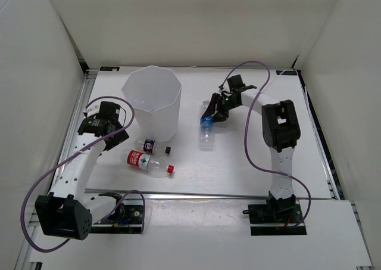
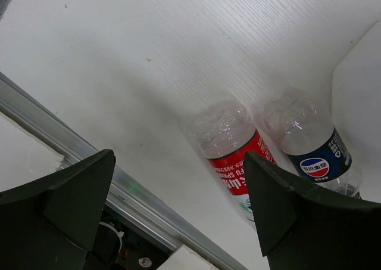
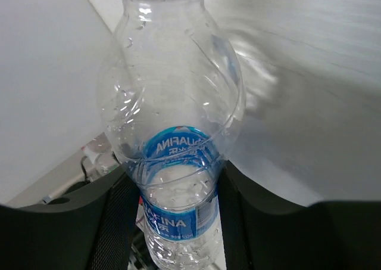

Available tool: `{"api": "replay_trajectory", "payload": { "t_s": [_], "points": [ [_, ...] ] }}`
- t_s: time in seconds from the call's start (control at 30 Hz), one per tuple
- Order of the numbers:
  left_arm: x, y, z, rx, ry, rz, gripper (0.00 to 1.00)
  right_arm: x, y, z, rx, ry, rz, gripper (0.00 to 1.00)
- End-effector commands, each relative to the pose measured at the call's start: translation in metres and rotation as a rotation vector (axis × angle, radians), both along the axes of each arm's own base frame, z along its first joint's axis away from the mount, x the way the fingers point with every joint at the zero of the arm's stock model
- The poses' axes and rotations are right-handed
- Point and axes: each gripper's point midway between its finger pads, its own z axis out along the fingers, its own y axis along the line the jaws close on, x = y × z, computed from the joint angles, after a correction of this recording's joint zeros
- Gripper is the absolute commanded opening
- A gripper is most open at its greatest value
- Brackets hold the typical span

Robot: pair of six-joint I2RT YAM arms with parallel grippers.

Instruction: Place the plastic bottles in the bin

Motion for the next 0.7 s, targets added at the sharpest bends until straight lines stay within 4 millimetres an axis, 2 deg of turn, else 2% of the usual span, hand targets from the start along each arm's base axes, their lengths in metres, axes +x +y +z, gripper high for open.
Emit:
{"api": "replay_trajectory", "payload": {
  "t_s": [0.0, 0.03, 0.07, 0.1, 0.13, 0.2, 0.23, 0.3, 0.33, 0.37, 0.4, 0.43, 0.5, 0.53, 0.57, 0.6, 0.63, 0.67],
  "points": [
    [0.012, -0.003, 0.008, -0.024, -0.059, 0.011, 1.0, 0.031, -0.026, 0.092, 0.046, -0.183, -0.093, 0.19],
    [0.014, -0.003, 0.011, -0.026, -0.07, 0.011, 1.0, 0.042, -0.036, 0.123, 0.069, -0.239, -0.133, 0.17],
    [0.014, -0.004, 0.011, -0.03, -0.074, 0.02, 1.0, 0.049, -0.037, 0.148, 0.102, -0.274, -0.149, 0.16],
    [0.015, -0.002, 0.01, -0.019, -0.066, 0.024, 1.0, 0.064, -0.033, 0.193, 0.144, -0.37, -0.16, 0.13],
    [0.017, -0.002, 0.01, -0.024, -0.079, 0.032, 1.0, 0.072, -0.037, 0.228, 0.18, -0.421, -0.195, 0.11],
    [0.017, -0.001, 0.011, -0.016, -0.08, 0.036, 1.0, 0.087, -0.036, 0.274, 0.204, -0.507, -0.226, 0.1],
    [0.023, -0.004, 0.013, -0.029, -0.104, 0.031, 1.0, 0.096, -0.027, 0.325, 0.266, -0.598, -0.244, 0.08],
    [0.028, -0.006, 0.012, -0.041, -0.114, 0.027, 1.0, 0.101, -0.019, 0.37, 0.357, -0.668, -0.269, 0.04],
    [0.028, -0.008, 0.011, -0.052, -0.112, 0.021, 1.0, 0.094, -0.006, 0.389, 0.408, -0.693, -0.259, 0.03],
    [0.031, -0.009, 0.01, -0.052, -0.115, 0.021, 1.0, 0.095, 0.002, 0.39, 0.438, -0.68, -0.262, 0.01],
    [0.034, -0.009, 0.014, -0.054, -0.127, 0.021, 1.0, 0.089, 0.01, 0.4, 0.488, -0.664, -0.271, 0.01],
    [0.034, -0.009, 0.014, -0.054, -0.127, 0.021, 1.0, 0.082, 0.024, 0.416, 0.539, -0.72, -0.248, 0.01],
    [0.038, -0.009, 0.018, -0.055, -0.136, 0.021, 1.0, 0.074, 0.042, 0.426, 0.574, -0.752, -0.209, 0.01],
    [0.038, -0.009, 0.018, -0.055, -0.136, 0.021, 1.0, 0.064, 0.06, 0.437, 0.609, -0.781, -0.168, 0.01],
    [0.038, -0.011, 0.018, -0.063, -0.135, 0.017, 1.0, 0.056, 0.071, 0.439, 0.627, -0.785, -0.138, 0.01],
    [0.038, -0.011, 0.018, -0.063, -0.135, 0.017, 1.0, 0.042, 0.089, 0.442, 0.65, -0.784, -0.098, 0.01],
    [0.038, -0.011, 0.018, -0.063, -0.135, 0.017, 1.0, 0.035, 0.099, 0.439, 0.645, -0.819, -0.062, 0.01],
    [0.038, -0.011, 0.018, -0.063, -0.135, 0.017, 1.0, 0.026, 0.118, 0.432, 0.638, -0.822, -0.037, 0.03]
  ]
}}
